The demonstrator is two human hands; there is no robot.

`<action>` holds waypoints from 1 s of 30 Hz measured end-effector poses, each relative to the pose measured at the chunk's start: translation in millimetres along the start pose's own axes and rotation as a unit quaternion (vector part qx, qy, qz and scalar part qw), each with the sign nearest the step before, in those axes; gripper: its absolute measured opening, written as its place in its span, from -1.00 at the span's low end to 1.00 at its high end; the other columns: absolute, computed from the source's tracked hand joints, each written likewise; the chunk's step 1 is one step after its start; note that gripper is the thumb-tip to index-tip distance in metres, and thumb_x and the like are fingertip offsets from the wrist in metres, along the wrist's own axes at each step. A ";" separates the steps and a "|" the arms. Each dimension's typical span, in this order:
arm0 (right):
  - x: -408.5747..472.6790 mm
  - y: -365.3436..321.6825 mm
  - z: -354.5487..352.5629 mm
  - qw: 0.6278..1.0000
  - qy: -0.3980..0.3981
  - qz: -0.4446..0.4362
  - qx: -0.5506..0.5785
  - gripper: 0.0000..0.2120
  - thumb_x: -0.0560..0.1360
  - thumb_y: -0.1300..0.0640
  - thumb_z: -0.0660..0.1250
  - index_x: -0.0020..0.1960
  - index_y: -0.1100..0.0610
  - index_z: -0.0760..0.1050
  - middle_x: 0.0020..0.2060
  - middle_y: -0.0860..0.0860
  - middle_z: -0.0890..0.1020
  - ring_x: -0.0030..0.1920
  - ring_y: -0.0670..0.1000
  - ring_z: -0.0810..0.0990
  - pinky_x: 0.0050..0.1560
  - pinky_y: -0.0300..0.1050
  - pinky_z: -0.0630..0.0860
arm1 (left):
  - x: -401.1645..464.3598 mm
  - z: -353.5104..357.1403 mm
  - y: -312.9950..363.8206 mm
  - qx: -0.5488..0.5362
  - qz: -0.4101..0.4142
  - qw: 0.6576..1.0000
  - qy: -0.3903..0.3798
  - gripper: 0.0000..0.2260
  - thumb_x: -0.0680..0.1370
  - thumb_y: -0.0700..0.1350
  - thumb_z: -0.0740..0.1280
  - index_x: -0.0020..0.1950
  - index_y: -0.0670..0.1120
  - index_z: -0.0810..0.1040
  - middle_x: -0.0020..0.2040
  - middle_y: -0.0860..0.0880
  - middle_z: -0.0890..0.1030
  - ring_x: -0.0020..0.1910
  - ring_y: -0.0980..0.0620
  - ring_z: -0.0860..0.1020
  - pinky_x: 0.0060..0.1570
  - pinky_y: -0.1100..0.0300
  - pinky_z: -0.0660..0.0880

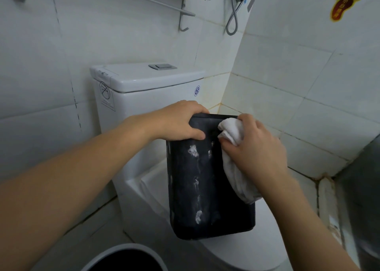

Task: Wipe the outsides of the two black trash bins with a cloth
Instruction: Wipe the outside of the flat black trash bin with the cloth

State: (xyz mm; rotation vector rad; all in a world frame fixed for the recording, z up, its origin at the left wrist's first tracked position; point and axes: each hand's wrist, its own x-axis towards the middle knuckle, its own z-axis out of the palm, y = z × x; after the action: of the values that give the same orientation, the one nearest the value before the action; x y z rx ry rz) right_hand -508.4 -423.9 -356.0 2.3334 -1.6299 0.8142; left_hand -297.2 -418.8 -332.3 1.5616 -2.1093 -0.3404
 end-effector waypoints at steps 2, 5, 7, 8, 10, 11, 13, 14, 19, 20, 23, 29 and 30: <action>-2.7 -1.3 -0.4 1.000 -0.005 0.001 -0.003 -0.53 0.44 -0.29 0.27 0.22 -0.04 0.32 -0.01 -0.01 0.53 -0.05 0.21 0.59 -0.22 -0.02 0.43 | 1.5 -0.2 0.2 0.006 -0.002 1.000 0.002 -0.53 0.47 -0.10 0.48 0.36 -0.01 0.50 0.15 0.05 0.49 0.19 0.04 0.45 0.13 0.23 0.37; -12.2 -8.5 -1.4 0.999 -0.026 -0.019 -0.022 -0.51 0.43 -0.30 0.27 0.23 -0.05 0.30 -0.03 -0.04 0.49 -0.09 0.19 0.59 -0.25 -0.04 0.40 | 1.1 -2.3 0.8 -0.002 -0.011 1.000 -0.003 -0.55 0.46 -0.12 0.49 0.33 0.01 0.52 0.14 0.04 0.52 0.12 0.06 0.48 0.11 0.20 0.42; -22.8 -15.2 0.5 0.997 -0.044 -0.051 -0.041 -0.50 0.43 -0.30 0.27 0.24 -0.06 0.30 -0.03 -0.07 0.48 -0.11 0.16 0.59 -0.29 -0.06 0.36 | 1.4 -2.9 1.6 -0.010 -0.013 1.000 -0.003 -0.57 0.46 -0.12 0.49 0.31 0.03 0.53 0.10 0.06 0.54 0.07 0.06 0.51 0.07 0.20 0.45; -27.3 -17.7 1.8 0.996 -0.053 -0.064 -0.041 -0.50 0.43 -0.30 0.27 0.25 -0.08 0.29 -0.03 -0.08 0.48 -0.11 0.15 0.59 -0.29 -0.06 0.38 | 1.2 -3.3 2.1 -0.013 -0.013 1.000 -0.002 -0.58 0.45 -0.12 0.50 0.30 0.04 0.54 0.08 0.06 0.55 0.05 0.06 0.52 0.05 0.20 0.47; -28.5 -18.2 2.4 0.996 -0.058 -0.066 -0.029 -0.51 0.43 -0.31 0.25 0.25 -0.10 0.28 -0.03 -0.09 0.48 -0.11 0.15 0.59 -0.26 -0.05 0.46 | 0.7 -3.8 2.5 -0.017 -0.011 1.000 -0.002 -0.59 0.45 -0.12 0.50 0.28 0.05 0.55 0.06 0.07 0.57 0.01 0.07 0.54 0.02 0.20 0.49; -25.5 -15.9 2.7 0.997 -0.053 -0.060 -0.023 -0.51 0.42 -0.31 0.25 0.24 -0.09 0.28 -0.03 -0.09 0.48 -0.11 0.15 0.59 -0.25 -0.04 0.47 | 0.1 -3.8 2.6 -0.019 -0.011 1.000 -0.004 -0.59 0.45 -0.12 0.50 0.28 0.05 0.55 0.05 0.07 0.58 -0.01 0.08 0.54 0.00 0.21 0.49; -16.2 -9.8 2.6 0.998 -0.037 -0.037 -0.019 -0.52 0.43 -0.31 0.26 0.22 -0.08 0.29 -0.03 -0.06 0.50 -0.09 0.17 0.59 -0.23 -0.02 0.46 | -0.8 -3.4 2.5 -0.018 -0.014 1.000 -0.006 -0.59 0.45 -0.12 0.49 0.28 0.05 0.54 0.06 0.08 0.57 0.00 0.08 0.54 0.02 0.20 0.49; -11.0 -6.8 2.6 0.999 -0.029 -0.022 -0.017 -0.53 0.44 -0.30 0.26 0.22 -0.07 0.30 -0.01 -0.05 0.51 -0.08 0.19 0.59 -0.22 -0.01 0.46 | -1.2 -3.0 1.9 -0.019 -0.015 1.000 -0.006 -0.59 0.45 -0.12 0.49 0.28 0.05 0.54 0.06 0.08 0.56 0.01 0.07 0.54 0.02 0.19 0.48; 1.2 -5.5 -0.5 1.000 -0.001 0.016 -0.009 -0.55 0.47 -0.26 0.26 0.20 -0.01 0.33 0.02 0.00 0.54 -0.06 0.24 0.59 -0.21 0.00 0.43 | -2.9 -2.7 -1.0 -0.016 -0.019 1.000 -0.001 -0.53 0.46 -0.11 0.49 0.36 0.04 0.50 0.09 0.10 0.50 0.07 0.08 0.50 0.03 0.24 0.41; -1.3 -8.2 -2.0 1.000 -0.004 0.006 -0.016 -0.54 0.46 -0.26 0.27 0.21 -0.01 0.32 0.01 0.00 0.53 -0.06 0.23 0.59 -0.23 -0.02 0.40 | -2.8 -2.3 -0.6 -0.012 -0.016 1.000 0.001 -0.53 0.46 -0.11 0.50 0.36 0.03 0.50 0.09 0.09 0.49 0.08 0.07 0.50 0.03 0.24 0.40; -19.8 -20.6 -1.1 0.997 -0.043 -0.051 -0.038 -0.53 0.43 -0.27 0.29 0.22 -0.05 0.30 0.00 -0.05 0.50 -0.08 0.18 0.59 -0.27 -0.06 0.33 | -1.6 -1.3 1.1 -0.009 -0.004 1.000 0.007 -0.56 0.46 -0.12 0.49 0.32 0.03 0.53 0.07 0.08 0.51 0.07 0.07 0.50 -0.01 0.26 0.40; -17.2 -18.3 1.6 0.997 -0.043 -0.049 -0.040 -0.52 0.44 -0.26 0.29 0.23 -0.04 0.29 0.00 -0.05 0.49 -0.07 0.19 0.59 -0.27 -0.06 0.32 | -1.0 -1.9 2.0 -0.018 0.000 1.000 0.008 -0.56 0.45 -0.15 0.50 0.30 0.02 0.54 0.12 0.04 0.53 0.08 0.06 0.50 0.06 0.21 0.44; -11.4 -14.0 0.5 0.998 -0.035 -0.032 -0.038 -0.52 0.45 -0.25 0.30 0.23 -0.03 0.29 0.02 -0.03 0.50 -0.05 0.22 0.59 -0.25 -0.05 0.34 | -1.1 -1.9 2.6 -0.018 0.000 1.000 0.007 -0.55 0.44 -0.15 0.50 0.31 0.02 0.54 0.14 0.04 0.53 0.09 0.06 0.50 0.09 0.19 0.45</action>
State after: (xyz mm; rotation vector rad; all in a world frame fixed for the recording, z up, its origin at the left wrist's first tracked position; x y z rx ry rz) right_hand -498.4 -409.5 -360.3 2.3725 -1.5750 0.6551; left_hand -298.1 -416.8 -329.7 1.5401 -2.0802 -0.3634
